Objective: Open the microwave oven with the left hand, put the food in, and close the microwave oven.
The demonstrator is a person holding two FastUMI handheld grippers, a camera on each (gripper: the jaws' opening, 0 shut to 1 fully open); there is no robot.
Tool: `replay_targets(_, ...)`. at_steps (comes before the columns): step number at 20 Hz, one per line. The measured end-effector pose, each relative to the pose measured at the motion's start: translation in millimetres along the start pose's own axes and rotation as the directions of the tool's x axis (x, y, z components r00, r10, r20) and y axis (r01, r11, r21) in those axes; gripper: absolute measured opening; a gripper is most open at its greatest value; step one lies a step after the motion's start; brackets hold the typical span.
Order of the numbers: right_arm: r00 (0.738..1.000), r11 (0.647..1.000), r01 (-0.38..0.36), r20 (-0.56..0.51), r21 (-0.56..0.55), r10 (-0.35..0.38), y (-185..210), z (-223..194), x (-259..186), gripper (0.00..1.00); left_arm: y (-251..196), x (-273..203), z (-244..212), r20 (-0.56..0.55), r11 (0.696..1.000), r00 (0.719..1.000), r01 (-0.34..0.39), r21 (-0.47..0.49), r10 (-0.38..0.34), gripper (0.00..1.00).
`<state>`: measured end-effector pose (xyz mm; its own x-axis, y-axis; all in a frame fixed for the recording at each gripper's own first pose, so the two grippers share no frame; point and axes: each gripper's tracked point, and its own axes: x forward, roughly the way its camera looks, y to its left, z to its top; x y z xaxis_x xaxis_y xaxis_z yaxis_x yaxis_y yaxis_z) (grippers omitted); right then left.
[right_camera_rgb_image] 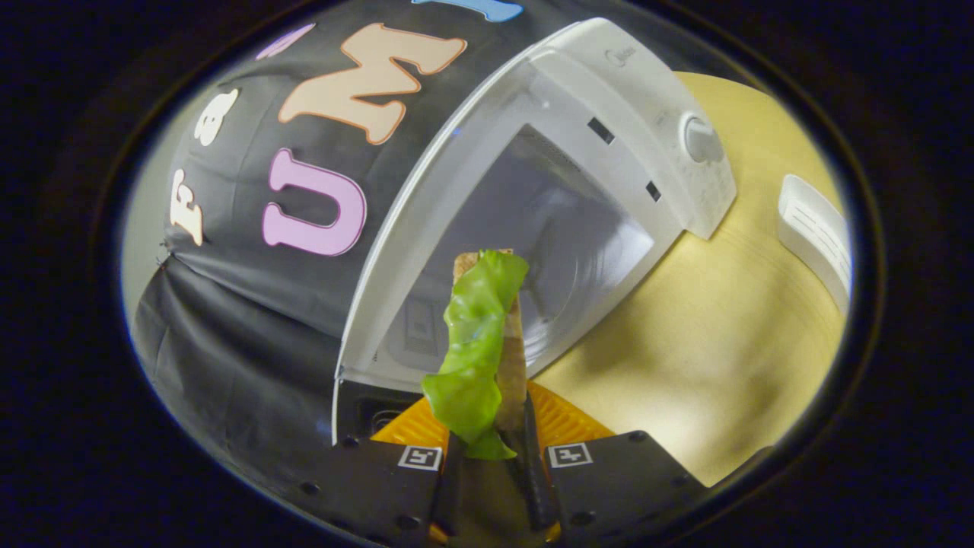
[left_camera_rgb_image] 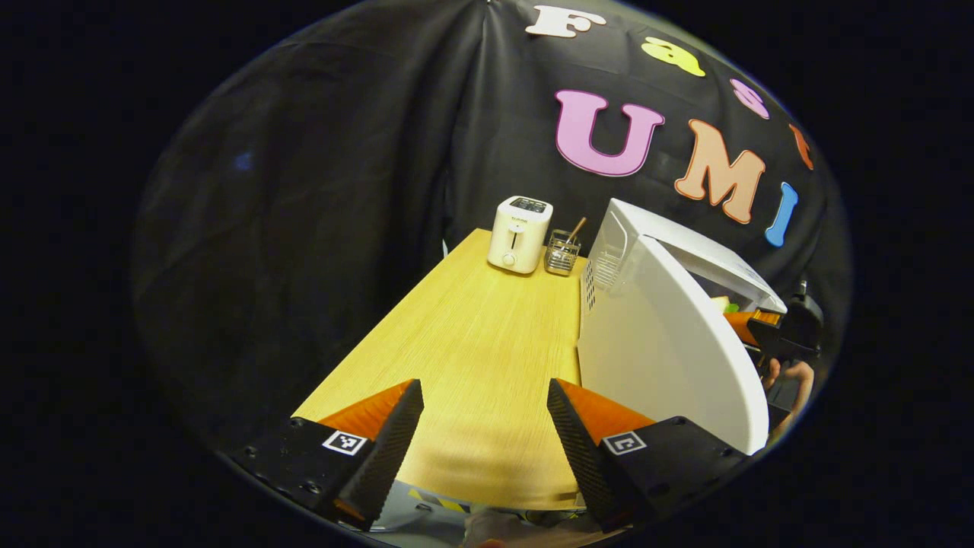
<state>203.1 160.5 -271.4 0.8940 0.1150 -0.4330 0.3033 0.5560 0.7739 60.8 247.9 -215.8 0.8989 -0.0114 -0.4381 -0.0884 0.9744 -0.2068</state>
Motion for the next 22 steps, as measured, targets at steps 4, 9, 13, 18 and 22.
replay_targets(4,0.999,0.999,0.043,0.027,-0.008,-0.043,-9,9,27,0.36,-2,-1,-4,-0.027,1.0,0.999,0.019,0.025,-0.019,0.96)
replay_targets(9,0.996,0.998,0.056,0.07,-0.01,-0.055,-10,12,61,0.36,-18,-5,-15,-0.081,0.997,0.994,0.069,0.017,-0.067,0.96)
replay_targets(13,0.988,0.995,0.078,0.137,-0.065,-0.069,-8,26,79,0.29,-19,-5,-20,-0.114,0.997,0.99,0.082,0.017,-0.079,0.96)
replay_targets(18,0.972,0.972,0.143,0.213,-0.188,-0.102,-16,43,91,0.37,-22,-4,-24,-0.143,0.994,0.986,0.097,0.039,-0.091,0.96)
replay_targets(22,0.952,0.945,0.236,0.25,-0.228,-0.177,-39,56,95,0.51,-25,-1,-24,-0.148,0.994,0.984,0.106,0.035,-0.099,0.97)
